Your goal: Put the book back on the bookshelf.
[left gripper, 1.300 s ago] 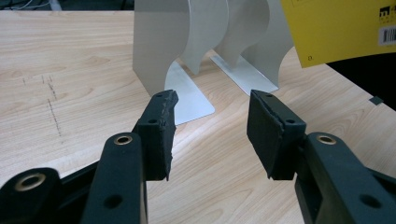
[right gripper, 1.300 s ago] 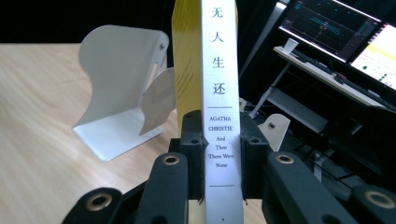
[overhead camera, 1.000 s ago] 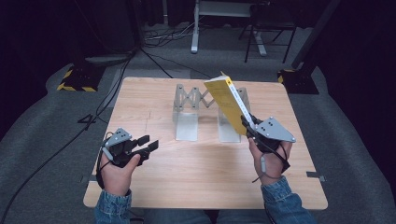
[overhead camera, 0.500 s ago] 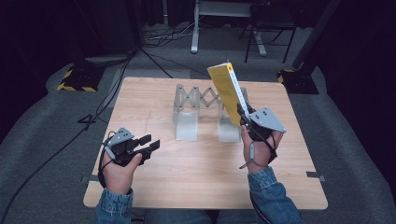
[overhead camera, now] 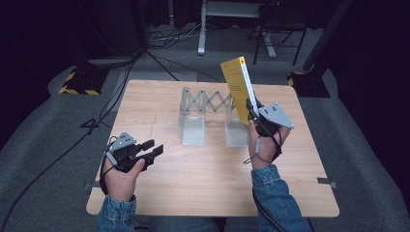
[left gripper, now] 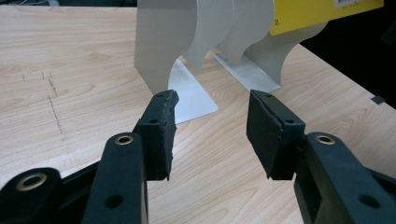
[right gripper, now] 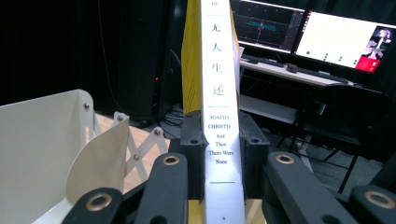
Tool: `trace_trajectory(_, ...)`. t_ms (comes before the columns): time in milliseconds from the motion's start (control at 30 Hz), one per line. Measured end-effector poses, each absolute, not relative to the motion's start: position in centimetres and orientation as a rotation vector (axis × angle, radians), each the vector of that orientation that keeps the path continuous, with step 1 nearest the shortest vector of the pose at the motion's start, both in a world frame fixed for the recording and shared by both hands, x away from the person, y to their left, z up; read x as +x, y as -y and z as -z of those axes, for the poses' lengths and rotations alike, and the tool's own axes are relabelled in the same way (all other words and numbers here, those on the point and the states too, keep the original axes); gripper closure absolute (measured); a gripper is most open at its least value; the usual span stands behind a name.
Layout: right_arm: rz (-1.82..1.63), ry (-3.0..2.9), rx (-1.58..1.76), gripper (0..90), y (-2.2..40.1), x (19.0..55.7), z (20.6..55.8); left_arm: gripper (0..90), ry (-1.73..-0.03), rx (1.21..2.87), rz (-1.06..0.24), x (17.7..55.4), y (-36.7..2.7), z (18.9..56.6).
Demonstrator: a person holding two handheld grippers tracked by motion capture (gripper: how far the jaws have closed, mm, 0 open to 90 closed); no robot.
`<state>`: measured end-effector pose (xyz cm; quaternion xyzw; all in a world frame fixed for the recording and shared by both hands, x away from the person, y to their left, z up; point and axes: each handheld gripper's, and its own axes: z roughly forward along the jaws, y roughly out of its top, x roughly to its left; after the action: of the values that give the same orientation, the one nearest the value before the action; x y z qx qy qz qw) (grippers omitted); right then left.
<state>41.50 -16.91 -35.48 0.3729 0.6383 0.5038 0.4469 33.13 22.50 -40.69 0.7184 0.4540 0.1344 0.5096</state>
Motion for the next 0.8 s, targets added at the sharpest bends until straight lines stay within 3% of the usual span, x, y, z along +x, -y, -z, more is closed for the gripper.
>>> trace_trajectory(800,-1.282,-1.667,0.951,75.6,16.1,42.7,38.3,52.9,-1.100,1.730,-0.328,33.1,-22.8,40.9)
